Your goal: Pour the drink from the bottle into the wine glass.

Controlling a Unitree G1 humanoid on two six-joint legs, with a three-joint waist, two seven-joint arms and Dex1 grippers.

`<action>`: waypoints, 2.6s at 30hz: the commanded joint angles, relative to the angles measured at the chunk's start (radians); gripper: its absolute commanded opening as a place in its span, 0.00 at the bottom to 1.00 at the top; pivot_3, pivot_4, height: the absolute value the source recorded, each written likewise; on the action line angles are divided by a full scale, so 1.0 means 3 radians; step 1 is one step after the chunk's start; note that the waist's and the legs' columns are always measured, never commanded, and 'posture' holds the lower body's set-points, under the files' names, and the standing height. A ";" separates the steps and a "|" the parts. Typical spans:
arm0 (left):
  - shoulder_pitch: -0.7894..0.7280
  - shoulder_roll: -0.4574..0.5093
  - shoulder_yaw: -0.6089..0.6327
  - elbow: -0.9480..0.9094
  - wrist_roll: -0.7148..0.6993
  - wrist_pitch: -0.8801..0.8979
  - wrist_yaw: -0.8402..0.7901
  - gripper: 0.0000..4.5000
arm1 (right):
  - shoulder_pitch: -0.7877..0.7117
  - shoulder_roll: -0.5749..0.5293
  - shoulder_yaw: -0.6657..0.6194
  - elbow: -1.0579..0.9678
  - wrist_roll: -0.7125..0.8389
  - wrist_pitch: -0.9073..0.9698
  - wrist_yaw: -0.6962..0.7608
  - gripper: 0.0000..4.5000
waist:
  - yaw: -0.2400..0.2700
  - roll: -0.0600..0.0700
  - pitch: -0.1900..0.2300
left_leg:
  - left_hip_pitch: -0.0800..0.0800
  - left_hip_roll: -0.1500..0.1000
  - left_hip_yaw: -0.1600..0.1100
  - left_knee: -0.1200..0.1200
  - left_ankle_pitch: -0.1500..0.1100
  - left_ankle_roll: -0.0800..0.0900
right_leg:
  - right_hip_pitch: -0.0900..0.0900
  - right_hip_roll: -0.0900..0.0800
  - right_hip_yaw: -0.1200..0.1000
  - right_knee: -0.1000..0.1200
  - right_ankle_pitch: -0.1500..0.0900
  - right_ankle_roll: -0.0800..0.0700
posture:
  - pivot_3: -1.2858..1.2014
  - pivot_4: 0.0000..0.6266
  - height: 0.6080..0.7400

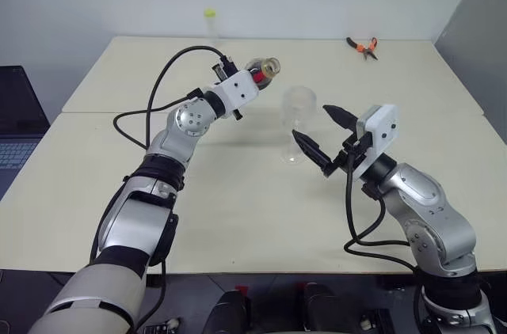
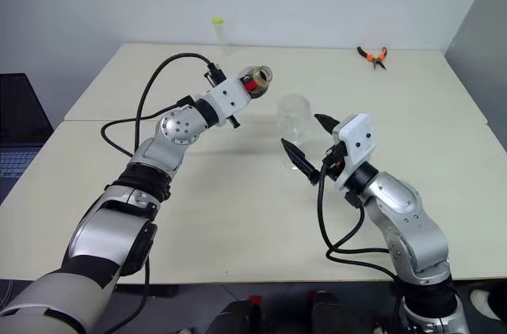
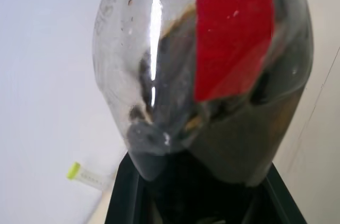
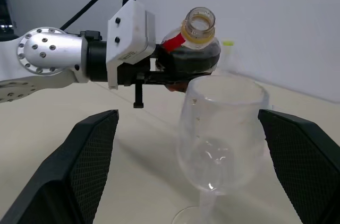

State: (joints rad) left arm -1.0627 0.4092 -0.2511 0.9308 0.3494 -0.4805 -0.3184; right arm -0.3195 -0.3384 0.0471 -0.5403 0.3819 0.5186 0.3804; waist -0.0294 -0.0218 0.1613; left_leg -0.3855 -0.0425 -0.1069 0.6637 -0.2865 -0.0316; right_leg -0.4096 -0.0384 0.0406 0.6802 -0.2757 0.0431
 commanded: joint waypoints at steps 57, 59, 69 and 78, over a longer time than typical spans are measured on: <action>-0.0854 0.0233 -0.0736 0.0664 0.1333 -0.0782 0.1430 0.16 | -0.0150 0.0274 0.0185 0.0144 -0.0440 0.0022 -0.0230 1.00 | -0.0009 0.0000 0.0000 | -0.0002 -0.0002 0.0002 0.0001 0.0000 0.0000 | -0.0005 0.0001 0.0001 0.0004 0.0000 0.0000 | 0.52 0.24 1.00; -0.0867 0.0233 -0.0740 0.0671 0.1343 -0.0784 0.1441 0.16 | -0.0157 0.0280 0.0190 0.0147 -0.0445 0.0033 -0.0236 1.00 | -0.0009 0.0000 0.0000 | -0.0002 -0.0002 0.0002 0.0001 0.0000 0.0000 | -0.0005 0.0001 0.0001 0.0005 0.0000 0.0000 | 0.52 0.24 1.00; -0.0919 0.0228 -0.0789 0.0699 0.1382 -0.0805 0.1518 0.16 | -0.0118 0.0315 0.0213 0.0180 -0.0585 -0.0011 -0.0331 1.00 | -0.0009 0.0000 0.0000 | -0.0003 -0.0003 0.0003 0.0001 0.0000 0.0000 | -0.0005 0.0001 0.0001 0.0005 0.0000 0.0000 | 0.52 0.24 1.00; -0.0971 0.0218 -0.0837 0.0743 0.1410 -0.0810 0.1578 0.16 | -0.0071 0.0318 0.0212 0.0186 -0.0686 0.0013 -0.0379 1.00 | -0.0009 0.0000 0.0000 | -0.0003 -0.0004 0.0003 0.0001 0.0000 0.0000 | -0.0006 0.0001 0.0000 0.0006 0.0000 0.0000 | 0.52 0.24 1.00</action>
State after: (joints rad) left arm -1.3017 0.4656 -0.5091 1.1704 0.7802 -0.7133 0.1242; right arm -0.3380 -0.2429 0.1188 -0.4631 0.1804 0.5349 0.2764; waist -0.0322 -0.0217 0.1612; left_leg -0.3863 -0.0437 -0.1059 0.6641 -0.2864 -0.0315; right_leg -0.4114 -0.0381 0.0409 0.6819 -0.2757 0.0432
